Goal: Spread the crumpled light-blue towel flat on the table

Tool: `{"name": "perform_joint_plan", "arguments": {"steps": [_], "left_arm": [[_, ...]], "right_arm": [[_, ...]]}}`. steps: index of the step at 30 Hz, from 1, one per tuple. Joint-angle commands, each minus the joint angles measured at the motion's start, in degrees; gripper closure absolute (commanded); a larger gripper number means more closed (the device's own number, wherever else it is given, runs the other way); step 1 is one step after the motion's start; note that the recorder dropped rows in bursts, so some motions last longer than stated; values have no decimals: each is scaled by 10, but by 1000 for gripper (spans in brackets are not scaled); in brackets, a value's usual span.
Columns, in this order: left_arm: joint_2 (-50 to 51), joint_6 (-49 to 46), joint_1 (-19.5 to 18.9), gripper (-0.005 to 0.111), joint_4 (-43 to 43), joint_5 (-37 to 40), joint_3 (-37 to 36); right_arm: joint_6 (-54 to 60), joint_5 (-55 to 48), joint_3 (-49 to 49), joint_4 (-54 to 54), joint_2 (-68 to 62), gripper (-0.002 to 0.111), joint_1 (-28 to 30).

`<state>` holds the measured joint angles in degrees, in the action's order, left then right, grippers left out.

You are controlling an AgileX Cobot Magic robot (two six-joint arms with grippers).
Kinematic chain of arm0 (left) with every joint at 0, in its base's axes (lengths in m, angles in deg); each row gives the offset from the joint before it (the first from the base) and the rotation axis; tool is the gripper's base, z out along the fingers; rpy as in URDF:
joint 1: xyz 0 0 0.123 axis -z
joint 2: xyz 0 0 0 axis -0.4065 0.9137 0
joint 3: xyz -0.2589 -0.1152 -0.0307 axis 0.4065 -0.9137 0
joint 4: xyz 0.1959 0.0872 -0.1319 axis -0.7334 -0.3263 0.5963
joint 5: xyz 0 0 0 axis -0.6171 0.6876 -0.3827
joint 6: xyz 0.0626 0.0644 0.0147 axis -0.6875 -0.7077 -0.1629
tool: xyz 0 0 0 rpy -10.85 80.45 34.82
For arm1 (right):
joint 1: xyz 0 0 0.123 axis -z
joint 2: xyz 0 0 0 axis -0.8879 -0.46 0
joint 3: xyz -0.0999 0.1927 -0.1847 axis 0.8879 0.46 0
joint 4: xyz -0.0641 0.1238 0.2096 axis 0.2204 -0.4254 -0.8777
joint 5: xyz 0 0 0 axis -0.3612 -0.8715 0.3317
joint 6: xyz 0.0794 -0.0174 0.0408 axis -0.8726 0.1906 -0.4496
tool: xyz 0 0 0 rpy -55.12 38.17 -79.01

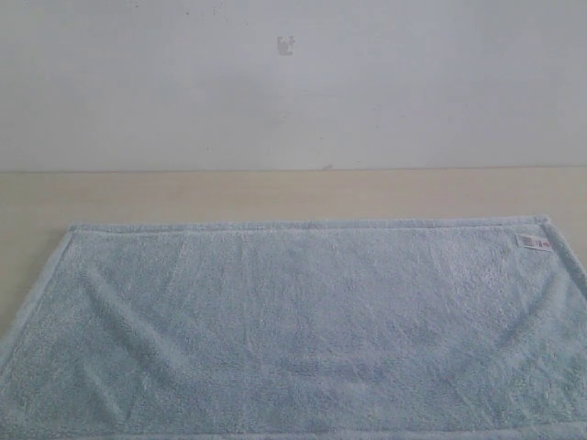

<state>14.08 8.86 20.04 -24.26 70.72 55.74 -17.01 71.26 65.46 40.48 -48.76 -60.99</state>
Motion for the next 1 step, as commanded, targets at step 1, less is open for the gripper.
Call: {"name": "perform_joint_plan", "arguments": {"steps": [1], "left_arm": [[-1,6,-1,103,5,0,-2]], "right_arm": [[2,-1,0,2,-1,109,0]]}}
